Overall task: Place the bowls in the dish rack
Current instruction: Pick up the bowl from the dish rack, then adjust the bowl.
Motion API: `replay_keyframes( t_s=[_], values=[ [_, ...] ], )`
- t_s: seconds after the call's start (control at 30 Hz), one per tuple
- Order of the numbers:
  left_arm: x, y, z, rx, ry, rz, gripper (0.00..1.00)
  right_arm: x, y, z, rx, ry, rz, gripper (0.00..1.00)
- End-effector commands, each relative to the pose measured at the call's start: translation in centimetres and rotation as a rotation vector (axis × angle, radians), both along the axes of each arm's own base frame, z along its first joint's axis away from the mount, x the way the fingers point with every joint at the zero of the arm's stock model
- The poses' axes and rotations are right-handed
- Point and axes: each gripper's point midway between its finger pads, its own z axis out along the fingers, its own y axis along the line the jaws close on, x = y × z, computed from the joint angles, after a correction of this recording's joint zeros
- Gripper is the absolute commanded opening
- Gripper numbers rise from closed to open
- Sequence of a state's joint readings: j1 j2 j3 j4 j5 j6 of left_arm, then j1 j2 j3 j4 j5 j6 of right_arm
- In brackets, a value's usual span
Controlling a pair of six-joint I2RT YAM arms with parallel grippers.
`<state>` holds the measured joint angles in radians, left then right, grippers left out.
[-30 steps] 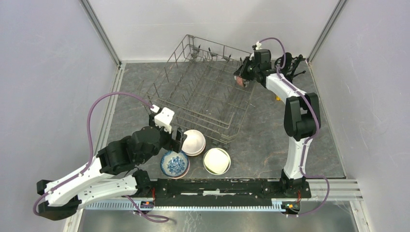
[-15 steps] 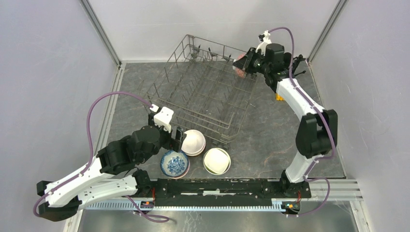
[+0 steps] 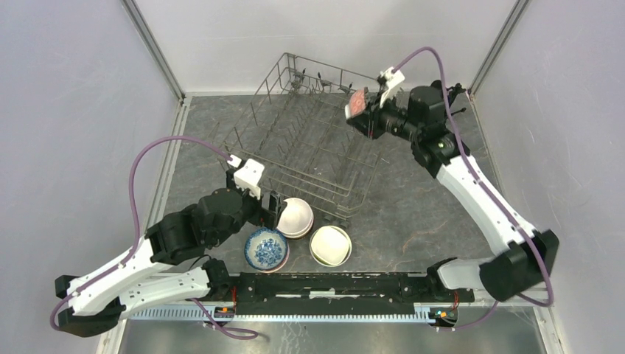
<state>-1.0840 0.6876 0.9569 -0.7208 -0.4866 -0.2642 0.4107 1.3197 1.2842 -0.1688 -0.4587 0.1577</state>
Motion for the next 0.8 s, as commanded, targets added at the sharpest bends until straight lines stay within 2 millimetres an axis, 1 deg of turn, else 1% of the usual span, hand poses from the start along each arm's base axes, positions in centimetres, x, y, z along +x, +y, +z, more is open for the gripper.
replay_keyframes(
  t_s=[0.0, 0.13, 0.23, 0.37, 0.5, 0.6, 0.67, 0.77],
  values=[
    [-0.1, -1.2, 5.0, -0.167, -0.031, -0.011, 0.94, -4.9, -0.4, 1.2, -0.148, -0.246, 0.069, 0.00],
    [-0.3, -1.2, 7.0, -0.191, -0.023, -0.019, 0.95, -8.5, -0.5, -0.4, -0.200, -0.332, 0.131, 0.00],
    [-0.7, -1.6, 8.2, -0.219, -0.019, -0.041, 0.95, -10.4, -0.5, -1.5, -0.239, -0.369, 0.170, 0.00],
    [-1.2, -2.8, 9.6, -0.249, 0.001, -0.090, 0.96, -13.0, 0.8, -3.0, -0.326, -0.414, 0.266, 0.00],
    [-1.5, -4.1, 10.1, -0.248, 0.039, -0.130, 0.96, -15.8, 2.8, -3.8, -0.430, -0.483, 0.375, 0.00],
    [-1.7, -4.4, 9.9, -0.247, 0.062, -0.136, 0.97, -17.9, 4.3, -4.9, -0.525, -0.553, 0.456, 0.00],
    [-1.8, -4.7, 9.6, -0.247, 0.080, -0.142, 0.98, -19.4, 5.3, -5.8, -0.597, -0.598, 0.517, 0.00],
    [-2.2, -5.0, 8.8, -0.230, 0.120, -0.154, 0.98, -21.1, 6.5, -7.0, -0.719, -0.668, 0.588, 0.00]
  ],
)
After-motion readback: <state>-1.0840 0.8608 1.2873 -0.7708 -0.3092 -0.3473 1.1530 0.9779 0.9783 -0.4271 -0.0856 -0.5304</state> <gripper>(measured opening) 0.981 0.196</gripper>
